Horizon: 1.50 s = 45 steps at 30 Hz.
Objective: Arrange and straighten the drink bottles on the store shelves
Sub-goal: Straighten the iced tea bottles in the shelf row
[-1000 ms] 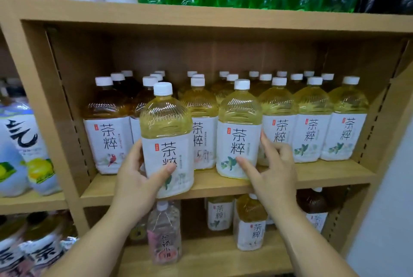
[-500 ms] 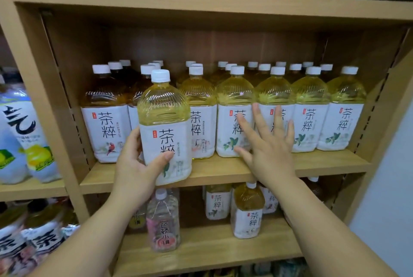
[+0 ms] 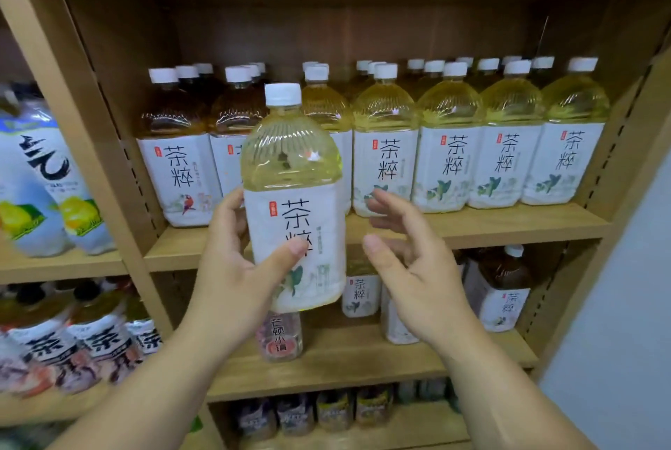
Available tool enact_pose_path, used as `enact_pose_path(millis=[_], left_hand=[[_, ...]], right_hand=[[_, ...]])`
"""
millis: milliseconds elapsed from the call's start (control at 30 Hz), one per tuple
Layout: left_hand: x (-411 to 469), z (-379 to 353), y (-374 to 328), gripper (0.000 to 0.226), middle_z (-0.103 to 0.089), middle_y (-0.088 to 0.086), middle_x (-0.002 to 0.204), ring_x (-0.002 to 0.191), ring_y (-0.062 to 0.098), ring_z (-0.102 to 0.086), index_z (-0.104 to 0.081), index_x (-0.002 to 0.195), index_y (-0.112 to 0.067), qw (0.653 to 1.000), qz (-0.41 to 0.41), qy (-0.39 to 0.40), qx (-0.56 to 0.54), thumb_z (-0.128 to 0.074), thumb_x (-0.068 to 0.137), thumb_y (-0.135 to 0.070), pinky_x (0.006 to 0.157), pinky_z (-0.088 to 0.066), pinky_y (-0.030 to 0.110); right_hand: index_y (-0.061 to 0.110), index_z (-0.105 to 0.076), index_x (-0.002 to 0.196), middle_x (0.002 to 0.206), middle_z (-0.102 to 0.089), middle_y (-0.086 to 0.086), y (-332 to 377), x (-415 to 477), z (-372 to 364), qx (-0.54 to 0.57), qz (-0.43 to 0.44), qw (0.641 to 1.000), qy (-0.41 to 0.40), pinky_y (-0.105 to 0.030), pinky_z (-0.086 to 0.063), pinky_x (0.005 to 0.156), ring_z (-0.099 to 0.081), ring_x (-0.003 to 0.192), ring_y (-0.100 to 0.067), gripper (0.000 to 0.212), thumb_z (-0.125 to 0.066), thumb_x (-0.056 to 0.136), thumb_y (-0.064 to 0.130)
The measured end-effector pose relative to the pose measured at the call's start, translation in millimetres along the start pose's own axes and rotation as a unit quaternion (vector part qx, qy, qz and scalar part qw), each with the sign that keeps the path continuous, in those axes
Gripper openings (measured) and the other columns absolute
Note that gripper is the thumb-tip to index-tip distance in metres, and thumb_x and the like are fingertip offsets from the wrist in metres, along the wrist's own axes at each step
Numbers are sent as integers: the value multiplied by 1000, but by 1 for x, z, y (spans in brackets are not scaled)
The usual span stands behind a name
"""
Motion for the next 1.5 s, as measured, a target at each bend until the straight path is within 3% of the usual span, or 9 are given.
enact_pose_path(millis=[200, 433, 533, 667, 867, 1067, 1200, 1333, 1500], left_hand=[[-57, -35, 38, 77, -70, -12, 123, 114, 10, -68, -51, 131, -34, 992, 81, 90, -19, -84, 62, -43, 88, -58, 35], [-85, -62, 136, 75, -74, -19, 107, 101, 1, -71, -47, 125, -33, 958, 197, 184, 103, -93, 67, -26, 81, -60, 30], [-90, -73, 177, 77, -74, -13, 104, 97, 11, -73, -47, 122, -32, 946, 229, 192, 121, -93, 61, -23, 72, -60, 37], [-81, -87, 211, 77, -73, -8, 108, 101, 9, -71, -46, 121, -38, 946, 226, 170, 159, -93, 63, -18, 83, -58, 35], [-62, -98, 252, 80, -69, -10, 109, 102, 4, -67, -40, 131, -24, 935, 258, 148, 191, -92, 71, -9, 86, -58, 32], [-53, -102, 275, 75, -69, -5, 112, 103, 18, -67, -42, 126, -23, 918, 290, 131, 235, -93, 71, -22, 90, -56, 41], [-47, -107, 282, 61, -66, -5, 109, 101, 17, -63, -46, 117, -26, 912, 293, 137, 253, -90, 75, -28, 88, -53, 38], [-41, -116, 291, 50, -70, -2, 112, 104, 20, -66, -53, 111, -25, 909, 300, 136, 256, -89, 77, -32, 94, -55, 44], [-36, -127, 299, 38, -70, -4, 109, 101, 16, -66, -62, 110, -22, 909, 309, 152, 235, -85, 81, -27, 90, -53, 34]], right_hand=[[26, -55, 140, 124, -71, 9, -38, -45, -10, 124, -94, 986, 56, -28, -58, 85, -69, 110, -13, 59, -79, 87, 34], [29, -49, 146, 128, -68, 6, -128, -107, -21, 91, -235, 964, 80, -30, -60, 85, -68, 112, -7, 57, -68, 96, 10], [37, -45, 148, 136, -64, 9, -164, -120, -25, 71, -270, 956, 90, -35, -61, 88, -71, 109, -8, 61, -67, 98, 11], [39, -49, 141, 126, -65, 16, -200, -115, -16, 26, -268, 961, 58, -20, -57, 86, -66, 114, 0, 55, -68, 97, 12], [37, -39, 152, 142, -45, 6, -253, -112, 45, -85, -312, 937, -131, -37, -49, 106, -50, 123, -4, 66, -71, 94, 35], [30, -16, 163, 162, -32, 5, -291, -93, 50, -105, -346, 930, -66, -32, -31, 115, -33, 146, -15, 88, -71, 94, 38], [29, -33, 154, 150, -50, 5, -306, -86, 38, -118, -363, 923, -52, -41, -44, 113, -49, 135, -15, 79, -70, 88, 54], [16, -29, 158, 155, -40, -5, -303, -82, 35, -164, -362, 915, -70, -23, -33, 104, -44, 139, -22, 78, -69, 95, 38], [13, -35, 152, 151, -41, -10, -306, -81, 29, -192, -343, 916, -76, -28, -40, 103, -48, 134, -26, 72, -68, 95, 41]])
Point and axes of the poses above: each hand's wrist, its own x-axis towards the middle knuckle, its own z-axis out of the back of the hand, y = z × x, the point moved 9 cm from there along x, towards the middle knuckle
